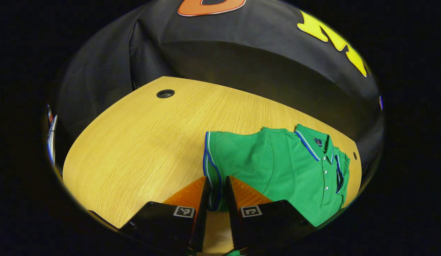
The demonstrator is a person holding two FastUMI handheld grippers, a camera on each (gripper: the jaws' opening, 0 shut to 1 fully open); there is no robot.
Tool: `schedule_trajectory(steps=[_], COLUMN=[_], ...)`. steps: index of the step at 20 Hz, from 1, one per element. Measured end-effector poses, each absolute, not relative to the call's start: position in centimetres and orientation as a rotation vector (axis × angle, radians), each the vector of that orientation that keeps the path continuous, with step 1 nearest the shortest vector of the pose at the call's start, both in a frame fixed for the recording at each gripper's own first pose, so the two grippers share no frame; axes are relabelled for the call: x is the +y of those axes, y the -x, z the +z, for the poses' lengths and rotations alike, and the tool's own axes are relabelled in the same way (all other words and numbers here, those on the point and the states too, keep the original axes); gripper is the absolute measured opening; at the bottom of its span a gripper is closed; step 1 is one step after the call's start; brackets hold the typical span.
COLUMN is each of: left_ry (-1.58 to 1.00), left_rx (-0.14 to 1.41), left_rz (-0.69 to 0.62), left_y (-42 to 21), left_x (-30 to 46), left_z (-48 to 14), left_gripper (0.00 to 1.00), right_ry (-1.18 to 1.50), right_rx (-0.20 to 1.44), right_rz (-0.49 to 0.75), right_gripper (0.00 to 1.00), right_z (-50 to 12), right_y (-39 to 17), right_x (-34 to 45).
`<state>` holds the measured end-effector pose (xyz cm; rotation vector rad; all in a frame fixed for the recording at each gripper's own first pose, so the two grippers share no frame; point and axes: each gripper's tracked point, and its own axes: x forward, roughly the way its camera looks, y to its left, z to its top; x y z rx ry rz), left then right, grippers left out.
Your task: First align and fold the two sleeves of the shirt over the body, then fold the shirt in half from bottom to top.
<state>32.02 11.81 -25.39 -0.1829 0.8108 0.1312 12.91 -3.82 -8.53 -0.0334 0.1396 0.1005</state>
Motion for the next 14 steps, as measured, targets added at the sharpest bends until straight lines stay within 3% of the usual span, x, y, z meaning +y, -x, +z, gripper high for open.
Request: schedule_trajectory(steps=[1,3,14], left_ry=[0.168,0.151,-0.005], left_rx=[0.814,0.838,0.758], left_rz=[0.127,0.121,0.007], left_y=[-32.1,-31.8,-32.0], left_x=[11.7,11.1,2.5], left_z=[-25.4,-25.5,-20.2], left_gripper=[0.19,0.07,0.06], right_ry=[0.031,0.032,0.015], right_rx=[0.142,0.146,0.131], right_rz=[0.106,0.105,0.086], right_gripper=[0.97,0.97,0.95], right_z=[-8.5,-8.6,-8.3], right_y=[-12.9,-12.9,-13.1], right_x=[-3.7,-3.7,-4.7])
